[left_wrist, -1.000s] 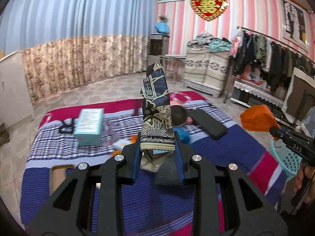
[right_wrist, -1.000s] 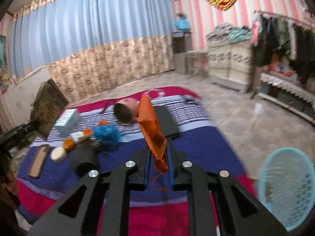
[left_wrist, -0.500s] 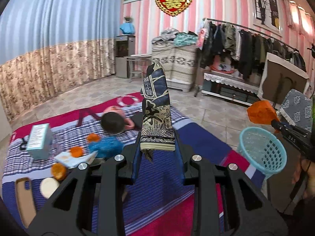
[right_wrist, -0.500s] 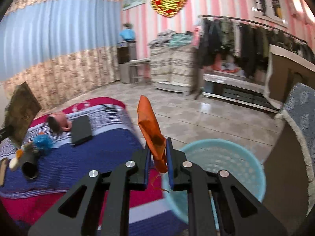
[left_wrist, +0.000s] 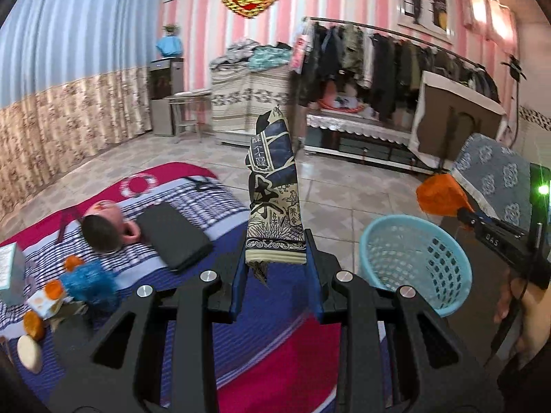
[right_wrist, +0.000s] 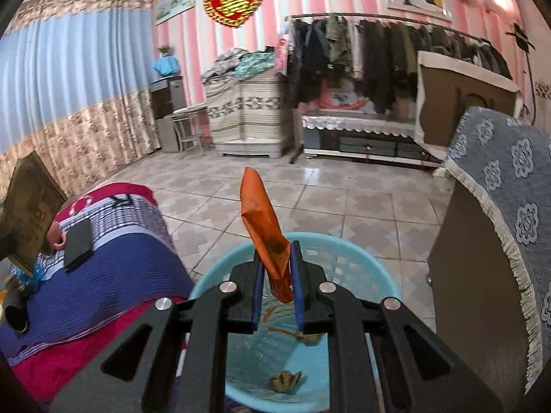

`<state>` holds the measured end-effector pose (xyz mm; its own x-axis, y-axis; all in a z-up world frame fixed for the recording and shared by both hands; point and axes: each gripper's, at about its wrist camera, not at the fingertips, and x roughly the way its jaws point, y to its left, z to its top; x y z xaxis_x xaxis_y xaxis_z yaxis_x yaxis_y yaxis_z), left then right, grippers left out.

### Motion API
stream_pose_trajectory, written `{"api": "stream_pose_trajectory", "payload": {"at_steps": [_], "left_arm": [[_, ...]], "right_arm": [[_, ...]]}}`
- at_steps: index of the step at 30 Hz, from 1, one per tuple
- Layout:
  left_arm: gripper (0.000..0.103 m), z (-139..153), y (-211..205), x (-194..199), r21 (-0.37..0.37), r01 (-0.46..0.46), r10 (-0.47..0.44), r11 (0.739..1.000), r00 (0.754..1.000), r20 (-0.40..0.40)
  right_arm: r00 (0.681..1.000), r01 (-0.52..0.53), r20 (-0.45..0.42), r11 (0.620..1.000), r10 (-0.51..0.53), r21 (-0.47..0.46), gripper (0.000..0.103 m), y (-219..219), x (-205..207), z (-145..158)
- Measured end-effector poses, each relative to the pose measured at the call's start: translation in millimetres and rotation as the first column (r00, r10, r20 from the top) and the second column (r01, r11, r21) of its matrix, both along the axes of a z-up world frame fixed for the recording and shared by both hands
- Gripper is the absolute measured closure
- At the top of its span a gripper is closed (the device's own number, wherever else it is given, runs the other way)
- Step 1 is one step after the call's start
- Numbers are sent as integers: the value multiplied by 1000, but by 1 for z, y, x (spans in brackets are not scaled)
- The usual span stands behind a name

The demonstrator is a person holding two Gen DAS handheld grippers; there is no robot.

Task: Collect trash
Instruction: 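Carry both items to the blue basket and open both grippers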

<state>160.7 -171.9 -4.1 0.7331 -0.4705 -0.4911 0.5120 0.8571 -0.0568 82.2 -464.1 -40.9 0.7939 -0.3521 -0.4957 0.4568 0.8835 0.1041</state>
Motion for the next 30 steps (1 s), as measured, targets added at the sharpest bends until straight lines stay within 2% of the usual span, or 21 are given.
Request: {"api": "stream_pose_trajectory", "payload": {"at_steps": [5,13,25,30], "left_arm": [[75,-3,-36,-2,-3,52,-52,999,999,-10],[75,-10,-94,-9,15,146,-146,989,989,-2],[74,-48,-159,-7,32,240,-235,970,966,-105],[65,-60,-178,-1,30,265,-259,964,958,-125]], "right_arm": [[999,47,16,998,-48,46,88,-25,-10,-6],[998,63,17,995,-64,80,88,-43,-9,-13],[992,121,17,982,-125,148,88,-72,-21,-27],[993,114,10,982,-117,154,88,-72,-19,-30]]}}
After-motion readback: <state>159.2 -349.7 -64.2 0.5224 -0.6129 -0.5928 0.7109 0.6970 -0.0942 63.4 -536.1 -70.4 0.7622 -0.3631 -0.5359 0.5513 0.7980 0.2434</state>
